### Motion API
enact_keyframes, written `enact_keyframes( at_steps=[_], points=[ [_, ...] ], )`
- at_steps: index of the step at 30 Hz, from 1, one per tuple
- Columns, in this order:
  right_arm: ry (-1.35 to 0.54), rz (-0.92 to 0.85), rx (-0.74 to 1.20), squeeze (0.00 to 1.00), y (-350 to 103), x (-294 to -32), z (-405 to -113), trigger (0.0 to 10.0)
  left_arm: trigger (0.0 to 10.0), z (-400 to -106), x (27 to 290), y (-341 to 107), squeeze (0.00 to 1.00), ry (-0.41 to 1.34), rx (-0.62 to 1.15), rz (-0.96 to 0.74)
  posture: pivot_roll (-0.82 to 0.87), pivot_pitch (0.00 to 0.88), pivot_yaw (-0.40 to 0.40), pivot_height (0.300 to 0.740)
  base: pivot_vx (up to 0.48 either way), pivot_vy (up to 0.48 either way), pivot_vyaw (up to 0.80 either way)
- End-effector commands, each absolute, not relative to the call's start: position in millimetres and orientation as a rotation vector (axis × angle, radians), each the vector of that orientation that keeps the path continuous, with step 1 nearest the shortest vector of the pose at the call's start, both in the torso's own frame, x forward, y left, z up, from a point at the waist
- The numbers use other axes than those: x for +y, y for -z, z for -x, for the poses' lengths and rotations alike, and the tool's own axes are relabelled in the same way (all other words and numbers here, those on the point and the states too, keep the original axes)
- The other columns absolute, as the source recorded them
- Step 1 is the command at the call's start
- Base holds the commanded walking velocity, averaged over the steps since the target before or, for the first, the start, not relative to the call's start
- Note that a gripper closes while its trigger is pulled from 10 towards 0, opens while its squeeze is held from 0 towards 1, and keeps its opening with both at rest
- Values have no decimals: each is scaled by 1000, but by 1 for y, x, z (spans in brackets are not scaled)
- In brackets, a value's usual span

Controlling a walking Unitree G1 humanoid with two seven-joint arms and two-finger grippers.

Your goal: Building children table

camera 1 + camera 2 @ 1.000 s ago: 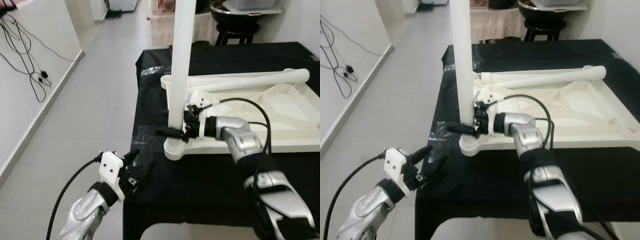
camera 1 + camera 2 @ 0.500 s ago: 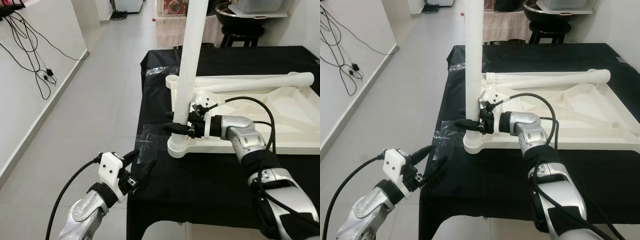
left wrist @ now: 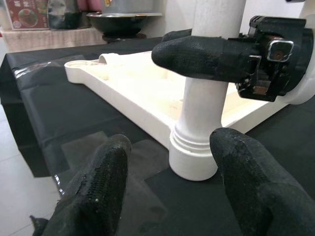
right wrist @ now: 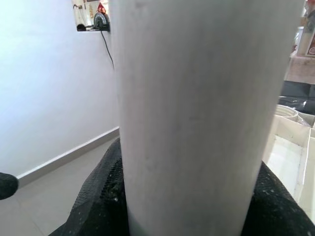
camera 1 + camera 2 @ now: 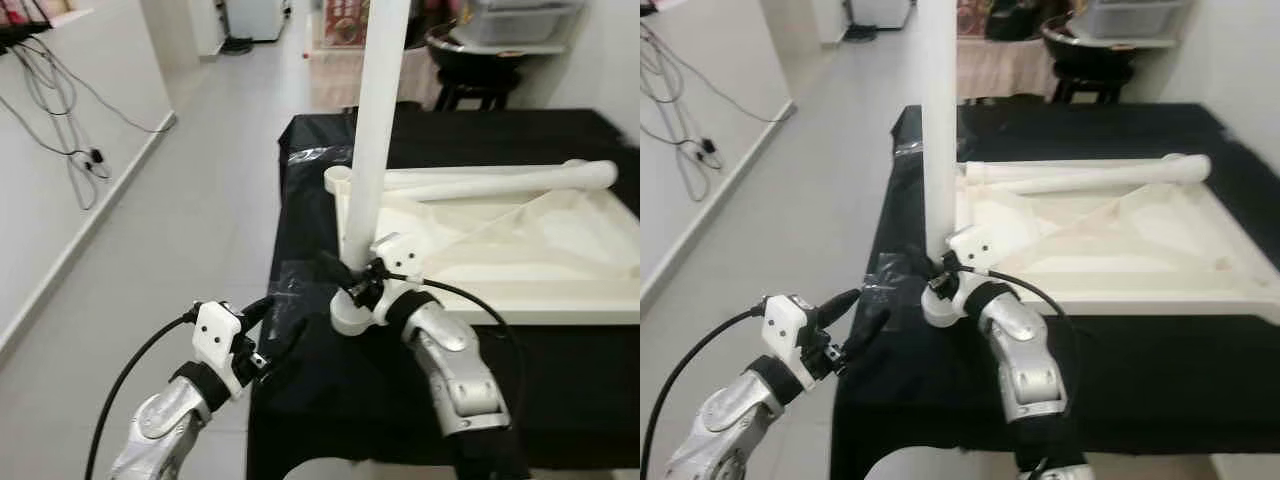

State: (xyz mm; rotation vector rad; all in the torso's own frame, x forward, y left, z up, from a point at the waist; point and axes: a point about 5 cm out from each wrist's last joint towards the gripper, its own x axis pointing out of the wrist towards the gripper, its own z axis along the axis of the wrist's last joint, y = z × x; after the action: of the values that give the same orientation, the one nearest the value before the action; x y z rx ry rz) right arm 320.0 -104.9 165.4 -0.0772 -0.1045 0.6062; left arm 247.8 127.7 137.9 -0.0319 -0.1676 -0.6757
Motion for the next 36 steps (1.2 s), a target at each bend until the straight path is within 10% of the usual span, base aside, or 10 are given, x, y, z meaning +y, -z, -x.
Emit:
enact_keyframes(
  at_steps=[1, 3, 4, 5, 16, 19, 27, 28, 31, 36],
  points=[
    [-550, 67, 50, 0, -138, -116, -318, 5725, 10000, -246, 130, -134, 0, 638, -160, 20, -111, 102, 20, 740, 0, 0, 0],
    [-550, 67, 50, 0, -138, -116, -318, 5725, 10000, -246, 130, -134, 0, 638, -160, 20, -111, 102, 20, 740, 0, 0, 0],
    [-533, 16, 32, 0, -144, -119, -319, 10000, 10000, -246, 130, -135, 0, 635, -162, 21, -110, 105, 21, 740, 0, 0, 0],
    [-573, -18, 14, 1000, -151, -118, -317, 10000, 10000, -247, 130, -135, 0, 641, -162, 21, -112, 105, 27, 740, 0, 0, 0],
    [-959, 106, -48, 1000, -187, -116, -331, 10000, 10000, -247, 126, -135, 0, 660, -162, 24, -107, 108, 24, 740, 0, 0, 0],
    [-1142, 201, 11, 0, -193, -119, -344, 10000, 10000, -246, 125, -135, 0, 655, -165, 23, -89, 110, 15, 740, 0, 0, 0],
    [-1246, 170, 95, 0, -207, -122, -366, 10000, 10000, -243, 124, -135, 0, 654, -165, 25, -76, 121, 7, 740, 0, 0, 0],
    [-1212, 156, 109, 0, -206, -125, -370, 4078, 10000, -242, 123, -135, 0, 656, -163, 28, -72, 123, 6, 740, 0, 0, 0],
    [-1216, 142, 112, 0, -205, -127, -371, 0, 10000, -242, 123, -135, 0, 656, -164, 29, -71, 126, 6, 740, 0, 0, 0],
    [-1234, 140, 108, 0, -202, -137, -369, 0, 10000, -242, 122, -135, 0, 653, -165, 32, -79, 130, 12, 740, 0, 0, 0]
  ],
)
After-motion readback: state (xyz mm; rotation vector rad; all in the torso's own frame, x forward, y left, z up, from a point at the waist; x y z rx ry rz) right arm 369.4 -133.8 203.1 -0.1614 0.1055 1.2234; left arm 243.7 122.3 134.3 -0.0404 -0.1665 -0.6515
